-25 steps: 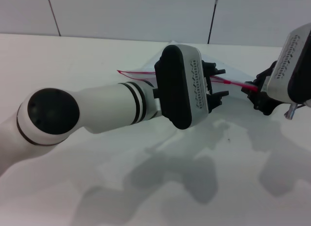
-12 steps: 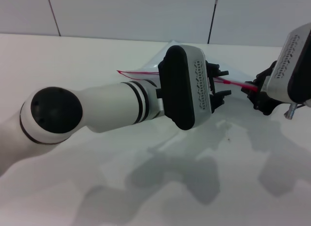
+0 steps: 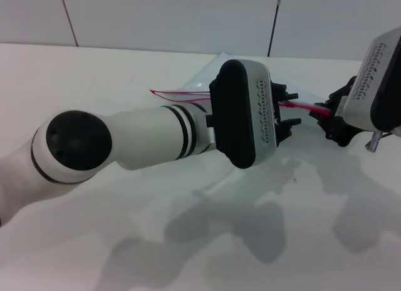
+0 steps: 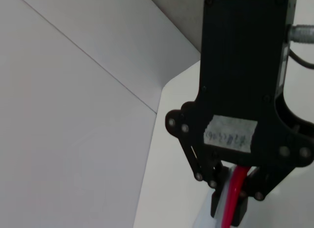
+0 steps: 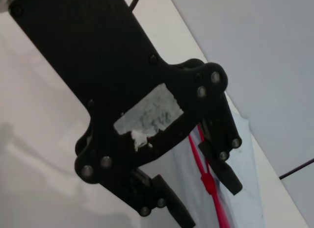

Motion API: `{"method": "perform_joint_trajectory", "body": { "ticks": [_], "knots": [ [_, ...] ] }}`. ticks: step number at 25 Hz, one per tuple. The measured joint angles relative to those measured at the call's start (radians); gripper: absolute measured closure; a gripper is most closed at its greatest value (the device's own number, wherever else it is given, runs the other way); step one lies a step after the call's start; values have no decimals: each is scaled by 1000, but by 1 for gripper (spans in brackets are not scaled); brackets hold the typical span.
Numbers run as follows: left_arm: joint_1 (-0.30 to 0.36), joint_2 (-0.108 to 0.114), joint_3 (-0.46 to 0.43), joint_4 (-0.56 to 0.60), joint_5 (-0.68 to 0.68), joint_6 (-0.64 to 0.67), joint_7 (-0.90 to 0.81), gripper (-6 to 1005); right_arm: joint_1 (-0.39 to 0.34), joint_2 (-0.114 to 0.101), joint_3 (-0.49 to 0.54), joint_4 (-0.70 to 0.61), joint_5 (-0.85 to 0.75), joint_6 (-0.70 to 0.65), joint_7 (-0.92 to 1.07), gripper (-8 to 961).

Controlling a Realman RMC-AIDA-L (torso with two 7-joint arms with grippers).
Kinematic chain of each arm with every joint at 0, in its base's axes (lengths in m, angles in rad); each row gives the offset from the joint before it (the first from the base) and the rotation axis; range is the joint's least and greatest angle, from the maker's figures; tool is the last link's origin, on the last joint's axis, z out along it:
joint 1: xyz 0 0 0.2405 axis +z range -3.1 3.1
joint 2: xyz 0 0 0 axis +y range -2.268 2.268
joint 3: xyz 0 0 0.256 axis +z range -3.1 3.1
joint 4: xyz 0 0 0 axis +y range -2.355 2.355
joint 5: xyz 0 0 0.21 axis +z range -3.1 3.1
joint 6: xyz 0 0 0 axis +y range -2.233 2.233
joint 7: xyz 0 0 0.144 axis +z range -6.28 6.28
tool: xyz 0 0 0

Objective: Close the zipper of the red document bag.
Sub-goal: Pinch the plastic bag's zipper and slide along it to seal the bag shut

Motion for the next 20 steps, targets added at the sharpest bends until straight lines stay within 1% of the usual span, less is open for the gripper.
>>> {"method": "perform_joint_trajectory", "body": {
  "ticks": [20],
  "knots": [
    [-15,0,1,-16,-2,5,3,685,0,0,-2,-6,1,0,0,905]
  ]
}}
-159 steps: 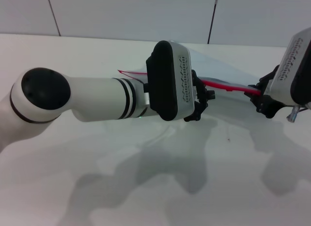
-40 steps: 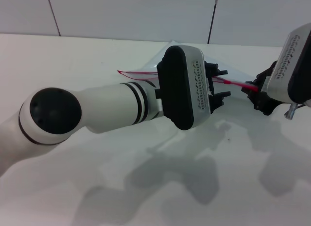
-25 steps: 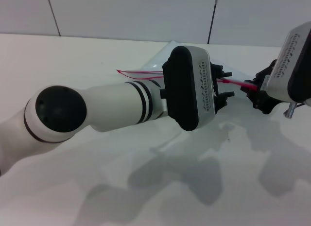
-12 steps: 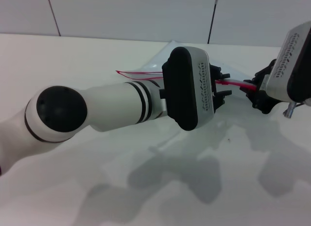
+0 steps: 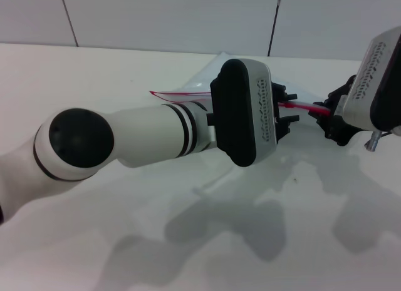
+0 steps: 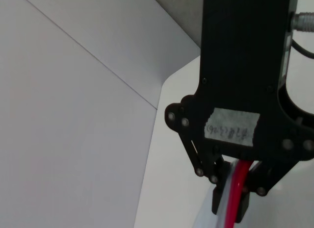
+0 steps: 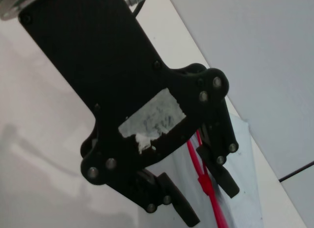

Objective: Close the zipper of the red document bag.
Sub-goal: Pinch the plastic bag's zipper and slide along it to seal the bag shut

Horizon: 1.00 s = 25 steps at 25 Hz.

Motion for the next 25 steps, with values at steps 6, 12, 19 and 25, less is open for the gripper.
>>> {"method": "perform_joint_trajectory", "body": {
  "ticks": [6,12,19,25],
  "knots": [
    [-2,0,0,-1,0,1,3,701,-3,0,-7,-11,0,0,0,904],
    [-4,-1,1,-1,0,4,3,724,-3,0,-8,-11,0,0,0,905],
    [-4,-1,14,-1,0,18,3,830,-2,0,-8,-12,0,0,0,904],
    [-4,-2,35,-2,0,52,3,877,-1,0,-8,-12,0,0,0,904]
  ]
}}
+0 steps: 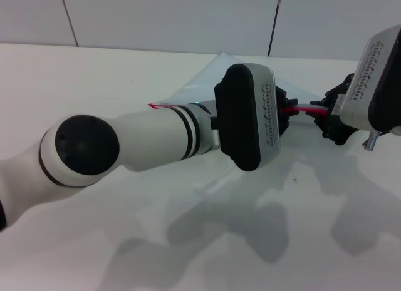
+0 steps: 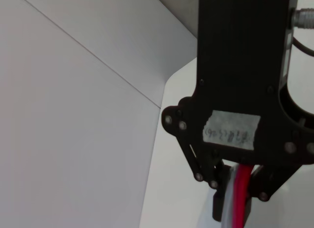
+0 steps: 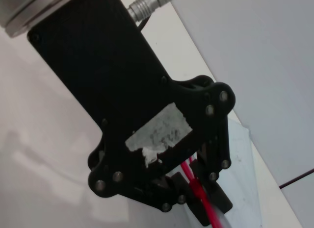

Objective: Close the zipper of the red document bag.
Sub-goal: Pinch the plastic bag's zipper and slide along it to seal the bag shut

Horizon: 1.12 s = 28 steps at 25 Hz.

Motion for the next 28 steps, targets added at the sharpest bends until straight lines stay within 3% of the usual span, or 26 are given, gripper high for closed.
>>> {"method": "perform_joint_trajectory", "body": {
  "ticks": [28],
  "knots": [
    [85,11,-20,-11,2,106,-1,915,-15,0,42,0,-1,1,0,905]
  ]
}}
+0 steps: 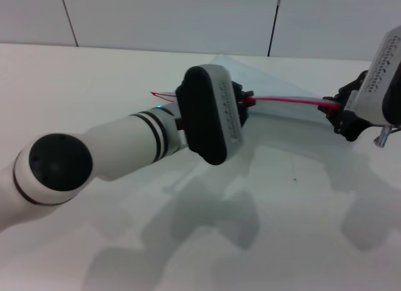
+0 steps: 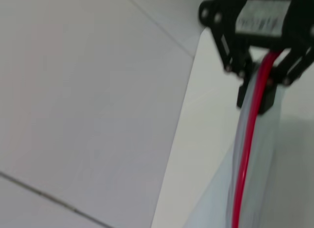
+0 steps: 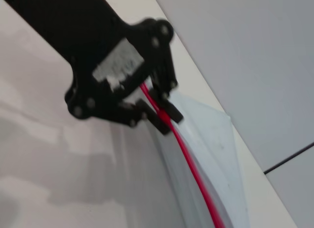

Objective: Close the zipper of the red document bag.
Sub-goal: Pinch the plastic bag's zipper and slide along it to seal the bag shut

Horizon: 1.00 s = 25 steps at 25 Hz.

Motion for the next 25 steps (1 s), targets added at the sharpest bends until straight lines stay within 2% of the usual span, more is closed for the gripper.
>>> {"method": "perform_joint_trajectory", "body": {
  "ticks": [15,25],
  "knots": [
    [143,2,-153,8,0,4,-1,917,-30,0,51,5,-4,10,0,905],
    [181,2,-174,15,0,15,-4,917,-35,0,74,13,-6,13,0,905]
  ]
}}
